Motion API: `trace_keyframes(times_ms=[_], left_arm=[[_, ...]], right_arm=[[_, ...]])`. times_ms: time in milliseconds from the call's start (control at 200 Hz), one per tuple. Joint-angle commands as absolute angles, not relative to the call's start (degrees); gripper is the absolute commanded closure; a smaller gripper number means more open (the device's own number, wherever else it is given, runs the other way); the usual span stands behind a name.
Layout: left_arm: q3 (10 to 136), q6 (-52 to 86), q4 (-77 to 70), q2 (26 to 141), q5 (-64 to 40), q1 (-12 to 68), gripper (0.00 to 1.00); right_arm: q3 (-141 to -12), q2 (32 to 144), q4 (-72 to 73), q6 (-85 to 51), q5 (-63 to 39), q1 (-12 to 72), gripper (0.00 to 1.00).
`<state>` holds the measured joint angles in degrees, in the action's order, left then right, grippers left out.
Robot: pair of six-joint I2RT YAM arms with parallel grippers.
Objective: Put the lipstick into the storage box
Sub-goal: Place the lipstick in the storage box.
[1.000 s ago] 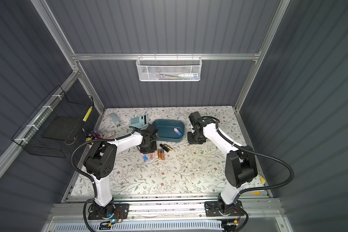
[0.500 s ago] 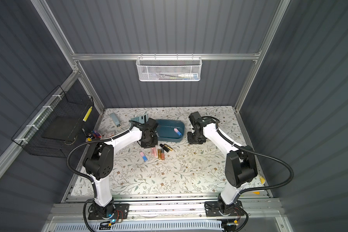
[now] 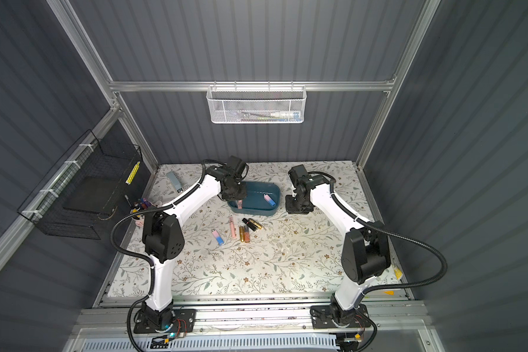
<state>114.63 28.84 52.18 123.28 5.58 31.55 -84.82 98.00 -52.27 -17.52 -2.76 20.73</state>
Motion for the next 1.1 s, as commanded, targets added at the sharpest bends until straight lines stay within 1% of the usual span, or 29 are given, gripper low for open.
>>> trace_keyframes(times_ms=[0,160,405,690,721,756,851,886,1011,1096], left_arm=[[119.81,26.13,54.91,128.83,3.60,29.62,0.91],[126.47,26.10,53.07,135.31,1.99,27.41,0.91],[132.18,27.37,49.87,142.64,-2.04,25.82,0.88],[132.90,29.43,47.22,145.39,-5.07,25.84,0.83],[133.02,29.66,47.20,145.53,-5.37,25.78,0.81],[133.20,29.86,47.16,145.55,-5.68,25.81,0.77],[133.21,30.36,47.20,145.00,-6.79,25.76,0.50],[133.25,30.59,47.26,144.44,-7.17,25.85,0.44],[135.35,31.72,49.96,141.78,-8.69,25.81,0.43],[134.86,32.10,51.91,137.82,-7.52,25.83,0.43]], right_arm=[[-86.77,99.18,-54.48,-16.53,-1.76,19.75,0.62],[-88.29,100.12,-54.85,-16.59,-1.89,18.57,0.63],[-92.03,102.89,-56.62,-16.20,-1.66,17.75,0.63],[-95.76,105.62,-59.10,-14.99,-1.56,16.01,0.62],[-96.04,105.81,-59.27,-14.87,-1.56,15.83,0.62],[-96.28,105.95,-59.38,-14.70,-1.52,15.61,0.62],[-96.33,106.08,-59.74,-14.40,-1.86,15.14,0.61],[-96.26,106.08,-59.71,-14.26,-2.00,14.99,0.61],[-95.17,105.71,-59.44,-13.98,-2.54,14.68,0.61],[-93.79,105.17,-58.76,-13.89,-3.11,14.63,0.61]])
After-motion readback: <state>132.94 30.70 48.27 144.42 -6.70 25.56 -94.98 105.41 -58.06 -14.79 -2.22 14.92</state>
